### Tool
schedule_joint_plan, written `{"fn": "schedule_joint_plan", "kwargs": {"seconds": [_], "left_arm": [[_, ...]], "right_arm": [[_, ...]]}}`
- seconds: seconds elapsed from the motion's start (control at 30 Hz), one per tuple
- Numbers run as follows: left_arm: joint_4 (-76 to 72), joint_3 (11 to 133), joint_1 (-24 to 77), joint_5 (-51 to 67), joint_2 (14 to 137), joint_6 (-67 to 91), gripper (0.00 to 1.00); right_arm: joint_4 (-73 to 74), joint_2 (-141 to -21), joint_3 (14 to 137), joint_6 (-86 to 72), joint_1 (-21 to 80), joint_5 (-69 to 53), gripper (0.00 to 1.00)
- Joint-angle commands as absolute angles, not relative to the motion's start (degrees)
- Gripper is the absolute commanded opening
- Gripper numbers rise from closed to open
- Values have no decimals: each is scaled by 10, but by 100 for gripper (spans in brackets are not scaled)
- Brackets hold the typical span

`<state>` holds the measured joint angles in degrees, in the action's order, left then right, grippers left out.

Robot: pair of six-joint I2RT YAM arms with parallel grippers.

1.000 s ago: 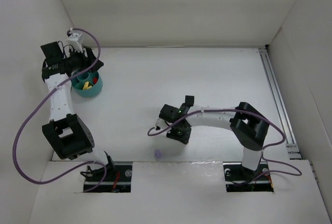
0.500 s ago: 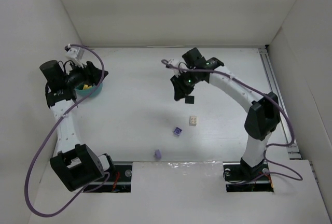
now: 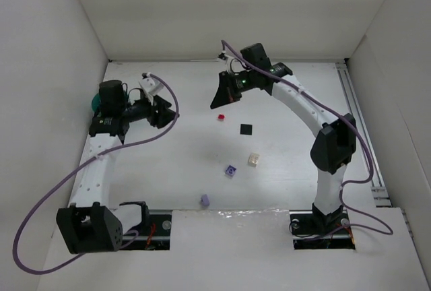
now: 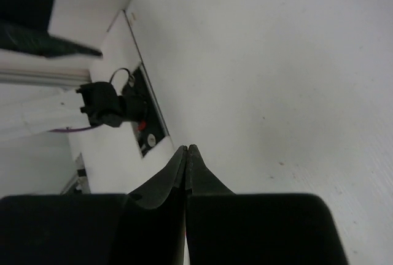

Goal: Sort the legos into containers by color

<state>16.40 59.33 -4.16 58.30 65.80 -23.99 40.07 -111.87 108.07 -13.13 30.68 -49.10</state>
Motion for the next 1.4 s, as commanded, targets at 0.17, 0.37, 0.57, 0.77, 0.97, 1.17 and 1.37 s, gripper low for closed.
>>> {"fn": "schedule_joint_plan", "kwargs": {"seconds": [0.17, 0.37, 0.57, 0.77, 0.97, 1.17, 1.37], "left_arm": [[106, 559, 32, 503, 623, -231, 49], [96, 587, 32, 415, 700, -170, 54], [199, 848, 44, 349, 950, -152, 51], [229, 1056, 49, 254, 1120, -129, 53], [265, 1239, 55, 229, 1291, -124, 58], [251, 1302, 76, 195, 1370, -132, 63], [238, 1346, 89, 167, 1423, -118, 63]], "right_arm": [[352, -1086, 1049, -114, 285, -434, 2], [335, -1051, 969, -62, 217, -339, 22], [342, -1023, 969, -19, 192, -276, 46], [348, -1001, 957, 3, 179, -259, 46], [348, -990, 940, 8, 179, -259, 46], [355, -990, 935, 14, 179, -265, 46], [360, -995, 935, 14, 179, -270, 46]]}}
